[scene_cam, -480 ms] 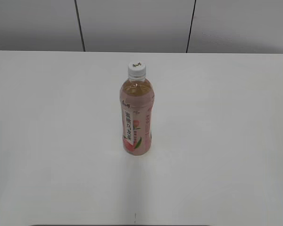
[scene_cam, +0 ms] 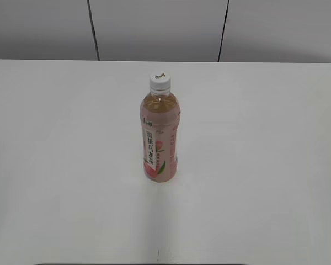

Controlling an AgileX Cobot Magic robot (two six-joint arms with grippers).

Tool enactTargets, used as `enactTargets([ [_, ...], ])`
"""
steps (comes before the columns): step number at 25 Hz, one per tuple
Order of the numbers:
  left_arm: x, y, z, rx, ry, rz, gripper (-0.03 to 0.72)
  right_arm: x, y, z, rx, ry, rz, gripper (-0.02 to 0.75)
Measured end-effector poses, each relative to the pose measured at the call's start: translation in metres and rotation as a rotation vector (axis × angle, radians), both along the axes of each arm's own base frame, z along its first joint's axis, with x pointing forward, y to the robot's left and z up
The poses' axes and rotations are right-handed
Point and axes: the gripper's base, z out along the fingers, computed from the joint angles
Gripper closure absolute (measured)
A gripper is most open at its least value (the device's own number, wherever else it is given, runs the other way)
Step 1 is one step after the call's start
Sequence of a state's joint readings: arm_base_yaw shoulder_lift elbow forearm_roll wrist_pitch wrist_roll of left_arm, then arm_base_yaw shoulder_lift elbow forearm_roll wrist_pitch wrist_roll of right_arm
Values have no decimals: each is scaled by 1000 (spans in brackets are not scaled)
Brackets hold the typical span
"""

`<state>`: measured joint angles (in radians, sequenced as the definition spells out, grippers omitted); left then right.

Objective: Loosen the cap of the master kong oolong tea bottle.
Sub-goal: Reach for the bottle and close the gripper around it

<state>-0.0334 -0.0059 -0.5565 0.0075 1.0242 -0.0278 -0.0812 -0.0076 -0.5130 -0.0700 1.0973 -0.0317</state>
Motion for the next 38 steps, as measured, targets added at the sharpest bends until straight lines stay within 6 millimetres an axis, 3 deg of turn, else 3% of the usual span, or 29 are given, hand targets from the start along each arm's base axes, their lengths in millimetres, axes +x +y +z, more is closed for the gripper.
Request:
enactTargets([
  [17,0,-2,0,-20,4,-15,259,0,0,0,1,0,0,351],
  [22,12,-3,3,-17,55,-23,265,0,0,0,4,-1,-1,351],
  [26,20,-6,25,-29,-146,-49,267,0,0,0,5,-1,-1,351],
  [29,41,-5,25,-26,-252,-40,267,0,0,0,7,-1,0,351],
  [33,82,-6,-7,-79,-265,-23,267,0,0,0,7,-1,1,351],
  [38,119,-3,-39,-86,-301,24,267,0,1,0,10,-1,2,351],
])
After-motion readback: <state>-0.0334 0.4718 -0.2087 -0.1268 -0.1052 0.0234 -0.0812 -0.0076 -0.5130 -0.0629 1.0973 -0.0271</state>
